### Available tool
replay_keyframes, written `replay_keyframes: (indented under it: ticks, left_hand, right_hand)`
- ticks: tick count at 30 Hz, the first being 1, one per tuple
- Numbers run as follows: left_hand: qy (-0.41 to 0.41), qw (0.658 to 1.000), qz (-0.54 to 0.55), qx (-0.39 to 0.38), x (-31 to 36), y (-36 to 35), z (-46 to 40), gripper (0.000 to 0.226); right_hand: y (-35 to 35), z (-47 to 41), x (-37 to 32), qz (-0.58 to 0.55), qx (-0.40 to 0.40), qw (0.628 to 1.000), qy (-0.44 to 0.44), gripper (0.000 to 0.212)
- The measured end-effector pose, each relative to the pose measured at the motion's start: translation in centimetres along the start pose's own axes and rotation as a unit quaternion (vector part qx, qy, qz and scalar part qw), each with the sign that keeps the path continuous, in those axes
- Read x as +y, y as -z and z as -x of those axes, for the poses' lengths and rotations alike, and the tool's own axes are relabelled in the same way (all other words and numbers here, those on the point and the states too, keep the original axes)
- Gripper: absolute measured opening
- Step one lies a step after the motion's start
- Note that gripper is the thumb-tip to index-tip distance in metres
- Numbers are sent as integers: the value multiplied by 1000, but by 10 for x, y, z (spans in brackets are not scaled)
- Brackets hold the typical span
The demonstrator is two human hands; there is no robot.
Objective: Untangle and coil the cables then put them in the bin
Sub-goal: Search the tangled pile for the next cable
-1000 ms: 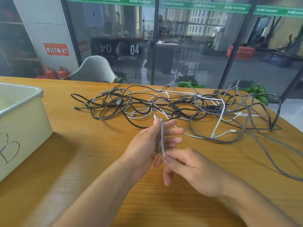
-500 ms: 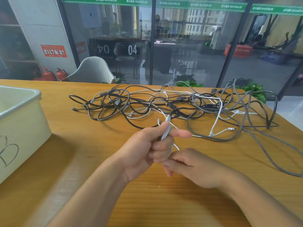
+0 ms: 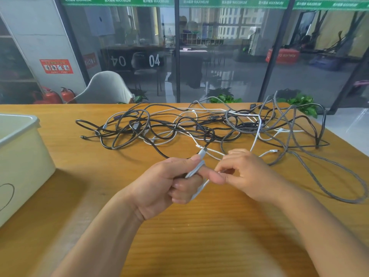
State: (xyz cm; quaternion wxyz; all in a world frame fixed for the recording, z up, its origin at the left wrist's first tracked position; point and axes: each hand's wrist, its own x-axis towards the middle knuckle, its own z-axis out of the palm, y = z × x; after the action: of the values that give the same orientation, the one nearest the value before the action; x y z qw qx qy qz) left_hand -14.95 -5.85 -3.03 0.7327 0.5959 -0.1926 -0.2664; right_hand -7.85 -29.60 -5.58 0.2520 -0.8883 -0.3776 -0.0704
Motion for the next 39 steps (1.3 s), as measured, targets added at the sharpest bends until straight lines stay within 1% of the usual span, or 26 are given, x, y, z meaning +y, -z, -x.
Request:
replay_keyframes:
  ticks: [1, 2, 3, 5, 7, 9, 11, 13, 15, 18, 19, 21, 23, 27, 29, 31, 33, 37, 39]
  left_hand:
    - [1, 1000, 1, -2, 0, 0, 0, 49]
    - [3, 1000, -2, -6, 0, 1, 0, 49]
    - [6, 1000, -9, -9, 1, 1, 0, 49]
    - [18, 999, -39, -13, 0, 1, 0, 50]
    - [27, 997, -77, -10, -1, 0, 0, 52]
    - [31, 994, -108, 4, -2, -3, -1, 52]
    - [39, 990, -131, 27, -3, -5, -2, 52]
    - [46, 984, -163, 62, -5, -7, -5, 53]
    - [45, 974, -194, 110, -8, -8, -8, 54]
    - [43, 951, -235, 195, -13, -5, -12, 52]
    - [41, 944, -245, 219, -14, -5, -12, 51]
    - [23, 933, -241, 266, -16, -2, -14, 50]
    - [-10, 932, -209, 296, -16, 1, -15, 53]
    - [-88, 949, -76, 292, -17, 3, -16, 48]
    - [-113, 954, -11, 279, -16, 6, -15, 50]
    - [-121, 961, 48, 246, -11, 5, -13, 51]
    - [-126, 961, 105, 222, -6, 2, -12, 52]
    - [-138, 951, 167, 220, -2, -1, -11, 51]
    - [-139, 949, 182, 216, -2, -1, -11, 50]
  right_hand:
    - [0, 0, 1, 10, 30, 999, 2, 52]
    - [1, -1, 1, 24, 58, 998, 8, 59]
    - [2, -2, -1, 40, 88, 995, 16, 61]
    - [3, -2, -7, 61, 152, 986, 31, 56]
    - [4, -1, -13, 54, 200, 978, 22, 54]
    - [4, 1, -19, 21, 221, 975, -5, 50]
    - [2, 3, -23, -21, 219, 975, -26, 44]
    - [-1, 3, -27, -53, 208, 975, -47, 34]
    - [-1, 3, -32, -102, 178, 976, -70, 28]
    - [4, 4, -41, -185, 124, 970, -94, 28]
    - [7, 4, -44, -229, 104, 963, -98, 30]
    - [9, 5, -50, -331, 46, 937, -103, 32]
    - [5, 7, -57, -364, -22, 926, -101, 31]
    - [-15, 13, -74, -367, -161, 911, -94, 33]
    - [-24, 14, -80, -329, -196, 920, -86, 33]
    - [-30, 12, -83, -298, -179, 933, -91, 33]
    - [-30, 10, -80, -305, -160, 932, -113, 33]
    - [-25, 7, -69, -326, -159, 920, -147, 33]
    - [-25, 5, -65, -341, -135, 916, -163, 32]
